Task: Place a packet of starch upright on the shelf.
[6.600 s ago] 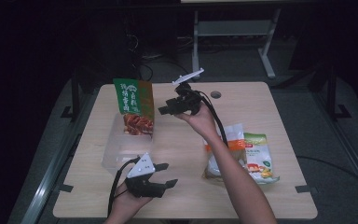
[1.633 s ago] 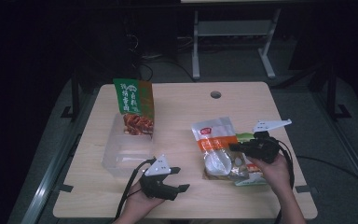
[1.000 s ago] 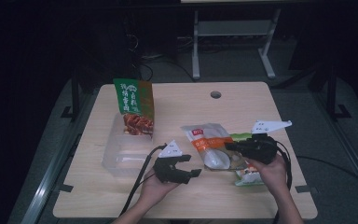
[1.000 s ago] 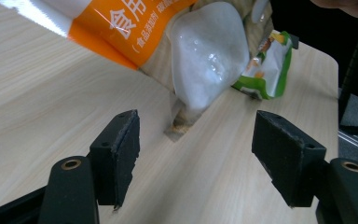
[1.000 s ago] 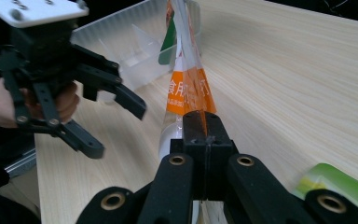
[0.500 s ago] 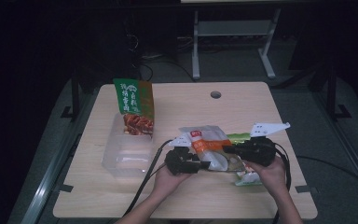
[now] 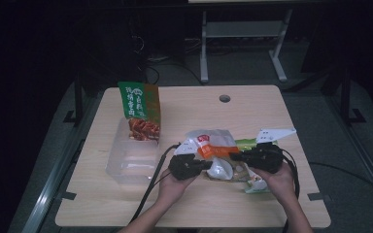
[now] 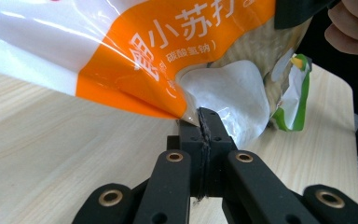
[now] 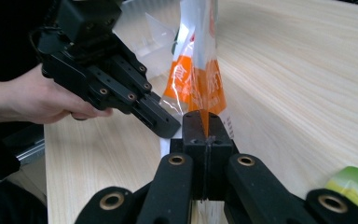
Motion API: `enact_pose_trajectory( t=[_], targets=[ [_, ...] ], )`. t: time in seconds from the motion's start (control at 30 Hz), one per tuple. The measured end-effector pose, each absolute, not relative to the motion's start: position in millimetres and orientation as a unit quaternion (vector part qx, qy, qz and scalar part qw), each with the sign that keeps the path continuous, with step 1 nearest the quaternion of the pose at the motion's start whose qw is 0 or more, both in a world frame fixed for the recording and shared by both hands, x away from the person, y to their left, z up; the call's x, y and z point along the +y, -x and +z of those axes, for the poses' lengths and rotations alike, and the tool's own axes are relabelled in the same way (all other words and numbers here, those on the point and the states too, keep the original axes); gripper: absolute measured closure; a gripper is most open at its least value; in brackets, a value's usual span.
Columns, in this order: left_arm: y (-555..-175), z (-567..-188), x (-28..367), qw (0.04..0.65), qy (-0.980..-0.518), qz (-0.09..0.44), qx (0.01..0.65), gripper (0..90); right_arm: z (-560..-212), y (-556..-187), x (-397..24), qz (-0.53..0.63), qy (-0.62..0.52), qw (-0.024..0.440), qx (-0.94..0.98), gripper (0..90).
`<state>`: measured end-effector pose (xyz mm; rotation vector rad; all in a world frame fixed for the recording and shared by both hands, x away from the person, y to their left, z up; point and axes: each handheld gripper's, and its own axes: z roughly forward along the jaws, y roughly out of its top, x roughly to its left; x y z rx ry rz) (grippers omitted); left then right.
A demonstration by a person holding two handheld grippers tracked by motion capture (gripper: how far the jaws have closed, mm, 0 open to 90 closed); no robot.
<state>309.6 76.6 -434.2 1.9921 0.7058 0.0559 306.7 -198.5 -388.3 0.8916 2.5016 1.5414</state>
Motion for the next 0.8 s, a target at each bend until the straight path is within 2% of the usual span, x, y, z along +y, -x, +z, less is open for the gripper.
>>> enact_pose_trajectory(
  t=[0.4,0.63,0.8],
  targets=[
    [-306.8,-432.6,80.2,0.478,-0.829,0.053,0.286,89.6,-398.4,-309.4,-195.1,0.468,-0.295,0.027,0.832,86.8],
    [-303.4,-431.7,81.6,0.473,-0.834,0.061,0.278,89.6,-399.0,-311.3,-182.7,0.452,-0.287,0.026,0.844,81.6],
    [-302.0,-431.6,80.9,0.473,-0.835,0.064,0.275,89.2,-398.6,-313.0,-178.7,0.449,-0.289,0.024,0.845,83.8]
  ],
)
